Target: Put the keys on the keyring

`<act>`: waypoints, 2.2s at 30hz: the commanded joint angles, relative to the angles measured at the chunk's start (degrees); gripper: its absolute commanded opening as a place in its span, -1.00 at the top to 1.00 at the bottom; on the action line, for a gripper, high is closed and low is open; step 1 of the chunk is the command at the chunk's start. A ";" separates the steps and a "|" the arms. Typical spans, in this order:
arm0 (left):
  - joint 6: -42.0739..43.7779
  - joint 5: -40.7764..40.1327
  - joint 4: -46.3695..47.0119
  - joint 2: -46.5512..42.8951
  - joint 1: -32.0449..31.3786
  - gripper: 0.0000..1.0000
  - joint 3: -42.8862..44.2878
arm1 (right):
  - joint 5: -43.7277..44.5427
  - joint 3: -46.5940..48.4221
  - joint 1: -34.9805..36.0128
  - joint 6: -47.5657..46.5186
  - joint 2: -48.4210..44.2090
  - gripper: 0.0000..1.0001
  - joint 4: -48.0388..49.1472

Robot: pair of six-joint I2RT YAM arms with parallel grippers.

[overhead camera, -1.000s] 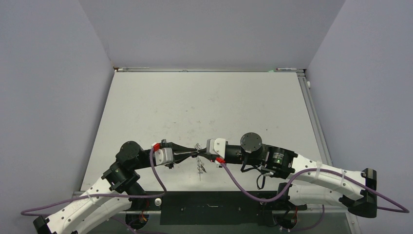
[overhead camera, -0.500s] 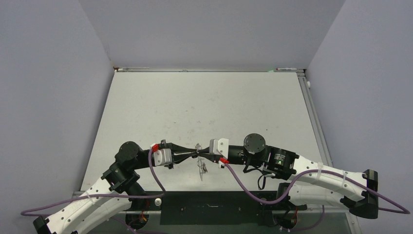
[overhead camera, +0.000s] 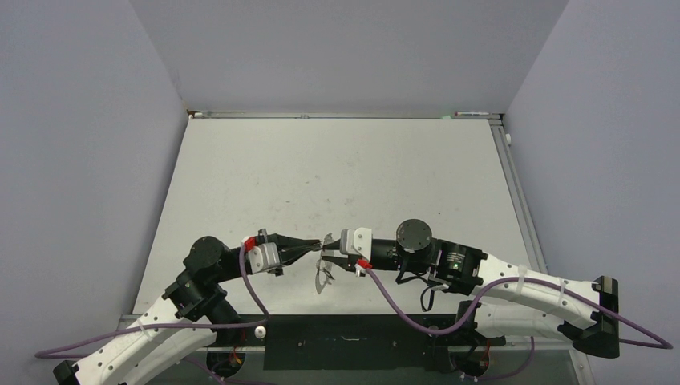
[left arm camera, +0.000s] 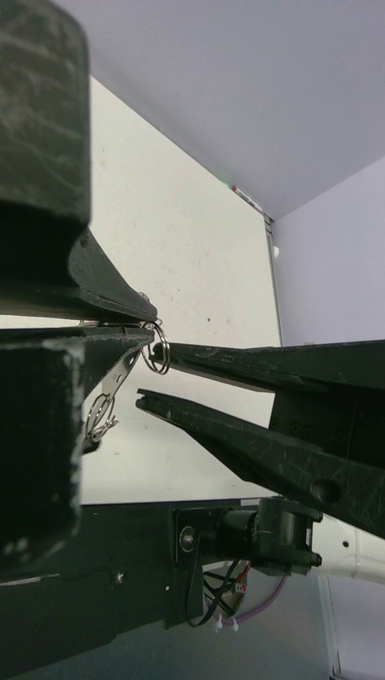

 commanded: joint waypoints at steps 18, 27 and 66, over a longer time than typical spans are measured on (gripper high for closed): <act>2.03 -11.10 -1.43 2.49 0.16 1.00 2.85 | 10.71 6.81 1.04 0.35 3.67 0.31 -4.41; 2.11 -14.41 -2.62 3.43 0.24 1.00 3.48 | 18.63 4.20 2.09 6.84 5.97 0.39 5.71; 2.20 -16.25 -3.03 1.91 0.18 1.00 3.57 | 32.30 5.56 5.73 10.58 15.27 0.65 5.72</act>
